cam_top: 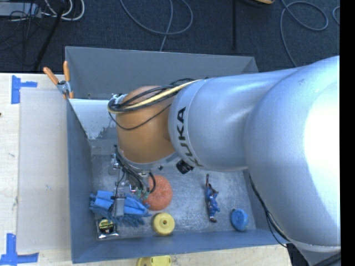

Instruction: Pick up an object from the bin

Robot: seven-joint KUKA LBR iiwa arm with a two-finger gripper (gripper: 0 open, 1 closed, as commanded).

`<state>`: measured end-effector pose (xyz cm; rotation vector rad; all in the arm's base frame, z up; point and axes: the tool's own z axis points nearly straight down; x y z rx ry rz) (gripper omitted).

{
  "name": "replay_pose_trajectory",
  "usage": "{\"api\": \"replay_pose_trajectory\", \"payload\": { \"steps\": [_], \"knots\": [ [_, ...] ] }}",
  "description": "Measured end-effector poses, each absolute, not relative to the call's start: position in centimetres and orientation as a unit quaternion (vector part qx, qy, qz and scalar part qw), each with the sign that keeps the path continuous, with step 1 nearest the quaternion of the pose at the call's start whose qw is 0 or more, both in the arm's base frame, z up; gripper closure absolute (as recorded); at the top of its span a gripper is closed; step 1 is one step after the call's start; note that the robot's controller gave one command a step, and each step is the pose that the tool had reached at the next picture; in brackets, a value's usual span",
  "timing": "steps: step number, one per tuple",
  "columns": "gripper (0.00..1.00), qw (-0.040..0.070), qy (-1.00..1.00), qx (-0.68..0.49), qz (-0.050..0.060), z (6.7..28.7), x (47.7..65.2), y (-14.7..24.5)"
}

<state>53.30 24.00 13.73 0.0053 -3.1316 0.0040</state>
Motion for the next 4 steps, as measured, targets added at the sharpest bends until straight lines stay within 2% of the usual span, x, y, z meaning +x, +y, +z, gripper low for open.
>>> {"api": "replay_pose_trajectory", "payload": {
  "steps": [1, 2, 3, 4],
  "knots": [
    [0.0, 0.002, -1.0, -0.001, 0.0, 14.2, 53.5, 23.9],
    [0.0, -0.002, -1.0, 0.03, -0.001, 11.4, 52.9, 23.4],
    [1.0, 0.002, -0.978, 0.208, 0.001, 7.0, 51.2, 23.7],
    [1.0, 0.002, -0.978, 0.208, 0.001, 7.0, 51.2, 23.7]
  ]
}}
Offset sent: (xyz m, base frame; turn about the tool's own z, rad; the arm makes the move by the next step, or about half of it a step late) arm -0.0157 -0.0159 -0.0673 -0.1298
